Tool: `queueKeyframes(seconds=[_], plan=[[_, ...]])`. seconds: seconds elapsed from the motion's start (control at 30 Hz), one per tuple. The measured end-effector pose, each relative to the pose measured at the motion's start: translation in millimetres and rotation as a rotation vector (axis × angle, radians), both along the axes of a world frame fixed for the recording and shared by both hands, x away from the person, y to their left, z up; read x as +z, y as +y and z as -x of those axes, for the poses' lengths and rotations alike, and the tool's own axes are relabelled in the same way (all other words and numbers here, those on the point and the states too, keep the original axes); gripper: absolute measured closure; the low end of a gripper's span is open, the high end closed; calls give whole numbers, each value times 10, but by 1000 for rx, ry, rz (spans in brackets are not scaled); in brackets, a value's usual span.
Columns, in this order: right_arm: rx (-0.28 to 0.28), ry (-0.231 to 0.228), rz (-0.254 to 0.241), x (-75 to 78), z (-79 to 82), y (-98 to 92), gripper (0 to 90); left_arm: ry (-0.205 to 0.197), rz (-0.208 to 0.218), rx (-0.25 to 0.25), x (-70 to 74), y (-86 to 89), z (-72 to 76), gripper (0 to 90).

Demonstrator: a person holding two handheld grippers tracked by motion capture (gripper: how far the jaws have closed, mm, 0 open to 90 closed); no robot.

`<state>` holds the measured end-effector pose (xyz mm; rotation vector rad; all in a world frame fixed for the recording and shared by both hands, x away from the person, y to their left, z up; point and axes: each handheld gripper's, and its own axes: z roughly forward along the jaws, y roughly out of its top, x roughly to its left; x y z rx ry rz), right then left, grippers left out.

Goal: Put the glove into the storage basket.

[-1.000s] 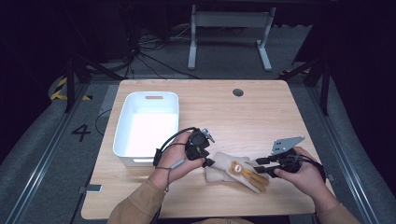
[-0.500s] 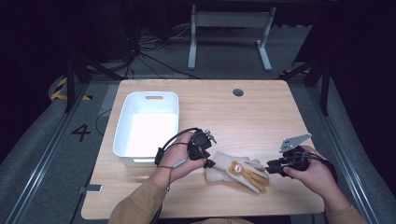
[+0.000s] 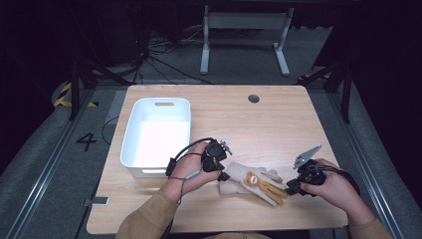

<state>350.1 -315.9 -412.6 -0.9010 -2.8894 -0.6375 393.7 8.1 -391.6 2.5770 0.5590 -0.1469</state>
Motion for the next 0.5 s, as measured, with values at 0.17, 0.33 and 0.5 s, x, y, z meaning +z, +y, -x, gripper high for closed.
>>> queueKeyframes(seconds=[0.17, 0.33, 0.5], plan=[[5, 10, 13, -37, -4, 11, 656, 13, -10, -5, -36, -20, -3, 590], [18, 9, 18, -81, -13, 31, 643, 17, -16, -15, -66, -41, -7, 588], [34, -6, 34, -118, -20, 78, 731, 28, -25, -15, -113, -64, -16, 587]])
